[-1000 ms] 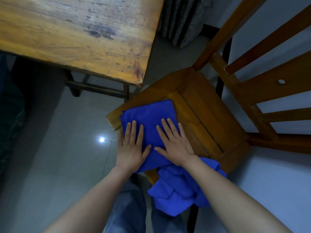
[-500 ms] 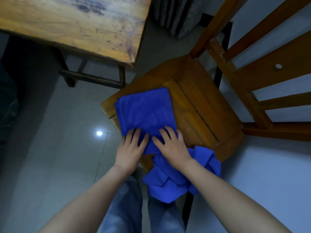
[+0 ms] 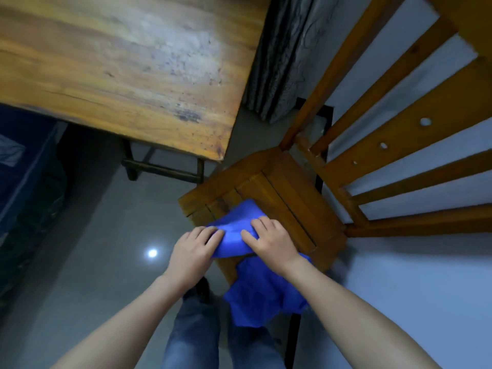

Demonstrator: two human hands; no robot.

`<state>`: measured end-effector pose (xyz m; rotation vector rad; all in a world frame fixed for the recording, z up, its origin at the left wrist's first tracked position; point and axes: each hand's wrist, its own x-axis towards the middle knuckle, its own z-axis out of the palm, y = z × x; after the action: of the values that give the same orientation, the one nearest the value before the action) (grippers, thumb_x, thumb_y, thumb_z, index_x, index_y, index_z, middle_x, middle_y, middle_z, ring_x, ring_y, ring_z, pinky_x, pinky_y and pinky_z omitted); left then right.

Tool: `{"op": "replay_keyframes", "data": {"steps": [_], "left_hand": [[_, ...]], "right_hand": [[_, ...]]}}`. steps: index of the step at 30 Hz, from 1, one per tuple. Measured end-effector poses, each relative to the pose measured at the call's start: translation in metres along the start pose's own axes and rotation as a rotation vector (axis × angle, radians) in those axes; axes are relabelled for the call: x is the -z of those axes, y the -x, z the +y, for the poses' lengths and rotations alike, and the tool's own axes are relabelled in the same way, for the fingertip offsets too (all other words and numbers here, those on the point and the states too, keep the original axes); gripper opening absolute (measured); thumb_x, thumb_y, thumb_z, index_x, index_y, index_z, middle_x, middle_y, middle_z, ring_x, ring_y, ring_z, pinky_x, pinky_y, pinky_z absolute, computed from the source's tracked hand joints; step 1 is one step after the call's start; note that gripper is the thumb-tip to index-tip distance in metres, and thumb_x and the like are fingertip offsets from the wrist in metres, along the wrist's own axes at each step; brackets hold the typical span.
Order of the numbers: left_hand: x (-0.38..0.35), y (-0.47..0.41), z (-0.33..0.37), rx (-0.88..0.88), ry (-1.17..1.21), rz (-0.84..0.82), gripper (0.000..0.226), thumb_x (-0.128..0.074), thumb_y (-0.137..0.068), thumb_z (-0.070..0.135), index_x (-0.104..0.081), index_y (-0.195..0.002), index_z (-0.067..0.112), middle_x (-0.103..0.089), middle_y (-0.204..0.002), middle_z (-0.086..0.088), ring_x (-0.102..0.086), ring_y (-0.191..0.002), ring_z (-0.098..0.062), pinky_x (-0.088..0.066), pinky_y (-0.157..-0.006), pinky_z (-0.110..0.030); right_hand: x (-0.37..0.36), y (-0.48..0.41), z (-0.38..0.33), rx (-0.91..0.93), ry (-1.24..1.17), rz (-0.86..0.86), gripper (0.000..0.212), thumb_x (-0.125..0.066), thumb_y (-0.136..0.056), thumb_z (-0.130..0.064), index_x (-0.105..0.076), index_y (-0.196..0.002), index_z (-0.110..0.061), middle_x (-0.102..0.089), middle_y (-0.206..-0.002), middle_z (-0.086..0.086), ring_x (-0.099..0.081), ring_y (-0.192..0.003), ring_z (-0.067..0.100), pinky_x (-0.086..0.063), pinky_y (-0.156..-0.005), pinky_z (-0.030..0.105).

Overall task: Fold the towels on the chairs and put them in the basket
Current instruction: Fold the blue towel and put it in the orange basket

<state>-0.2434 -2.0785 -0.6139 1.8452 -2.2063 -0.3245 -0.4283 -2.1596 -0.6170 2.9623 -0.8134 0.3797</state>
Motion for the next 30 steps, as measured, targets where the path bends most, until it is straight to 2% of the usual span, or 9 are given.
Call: {"op": "replay_keyframes", "data": {"steps": [1,4,7,9,17,21,24,26,30], "left_hand": [[0.016,-0.001,0.006,-0.012,-0.009,0.028,0.034,-0.045,-0.068,0.018,-0.050,-0.101,0.011,-0.071,-0.086,-0.009,-0.068,-0.069,-0.024,-0.051,-0.053,-0.023],[0.070,-0.003,0.026,-0.045,-0.047,0.107,0.032,-0.045,-0.067,0.016,-0.057,-0.097,0.011,-0.071,-0.084,-0.007,-0.067,-0.067,-0.022,-0.050,-0.053,-0.022],[0.124,-0.005,0.040,-0.092,-0.120,0.200,0.030,-0.045,-0.068,0.014,-0.062,-0.092,0.009,-0.071,-0.083,-0.007,-0.067,-0.067,-0.022,-0.051,-0.053,-0.023],[0.157,-0.004,0.048,-0.085,-0.180,0.240,0.031,-0.044,-0.068,0.013,-0.067,-0.089,0.008,-0.071,-0.082,-0.008,-0.067,-0.066,-0.023,-0.051,-0.053,-0.024],[0.265,0.022,0.045,0.036,-0.321,0.437,0.033,-0.043,-0.069,0.010,-0.072,-0.085,0.005,-0.071,-0.083,-0.009,-0.067,-0.065,-0.024,-0.052,-0.054,-0.024],[0.310,0.072,0.031,0.092,-0.410,0.525,0.032,-0.046,-0.068,0.011,-0.069,-0.090,0.007,-0.071,-0.082,-0.008,-0.068,-0.065,-0.023,-0.051,-0.052,-0.022],[0.339,0.120,0.012,0.136,-0.457,0.583,0.030,-0.054,-0.067,0.016,-0.064,-0.094,0.007,-0.070,-0.083,-0.008,-0.068,-0.066,-0.023,-0.052,-0.052,-0.024],[0.357,0.158,-0.003,0.185,-0.498,0.612,0.031,-0.048,-0.071,0.015,-0.068,-0.093,0.006,-0.071,-0.084,-0.010,-0.068,-0.067,-0.024,-0.053,-0.053,-0.026],[0.395,0.239,-0.031,0.244,-0.589,0.622,0.036,-0.044,-0.070,0.011,-0.073,-0.091,0.003,-0.071,-0.086,-0.012,-0.069,-0.067,-0.025,-0.055,-0.054,-0.028]], "right_hand": [[0.017,-0.004,0.001,0.016,0.012,0.012,0.022,-0.051,-0.068,-0.003,-0.064,-0.082,-0.014,-0.061,-0.066,0.008,-0.059,-0.057,0.025,-0.046,-0.050,0.025],[0.074,-0.016,0.001,0.057,0.039,0.074,0.022,-0.054,-0.069,-0.001,-0.054,-0.088,-0.013,-0.061,-0.066,0.007,-0.058,-0.057,0.025,-0.045,-0.048,0.025],[0.126,-0.032,0.002,0.096,0.063,0.099,0.022,-0.071,-0.062,-0.002,-0.067,-0.080,-0.013,-0.062,-0.067,0.009,-0.060,-0.059,0.025,-0.047,-0.048,0.026],[0.156,-0.045,0.001,0.108,0.066,0.112,0.021,-0.076,-0.059,-0.005,-0.070,-0.078,-0.013,-0.063,-0.069,0.010,-0.061,-0.060,0.026,-0.048,-0.049,0.025],[0.236,-0.128,-0.024,0.264,0.106,0.335,0.024,-0.071,-0.060,0.000,-0.065,-0.079,-0.014,-0.061,-0.067,0.008,-0.059,-0.059,0.025,-0.048,-0.049,0.027],[0.262,-0.163,-0.072,0.406,0.114,0.414,0.044,-0.074,-0.058,-0.004,-0.046,-0.091,-0.015,-0.063,-0.070,0.007,-0.061,-0.061,0.024,-0.051,-0.051,0.027],[0.281,-0.191,-0.120,0.509,0.135,0.456,0.051,-0.078,-0.055,-0.010,-0.044,-0.092,-0.017,-0.065,-0.074,0.005,-0.062,-0.063,0.021,-0.051,-0.051,0.027],[0.290,-0.211,-0.159,0.583,0.162,0.508,0.047,-0.075,-0.058,-0.010,-0.043,-0.093,-0.017,-0.066,-0.076,0.004,-0.063,-0.065,0.020,-0.051,-0.053,0.027],[0.303,-0.239,-0.246,0.692,0.115,0.640,0.022,-0.053,-0.073,-0.008,-0.044,-0.092,-0.015,-0.066,-0.075,0.004,-0.063,-0.065,0.022,-0.050,-0.055,0.025]]}}
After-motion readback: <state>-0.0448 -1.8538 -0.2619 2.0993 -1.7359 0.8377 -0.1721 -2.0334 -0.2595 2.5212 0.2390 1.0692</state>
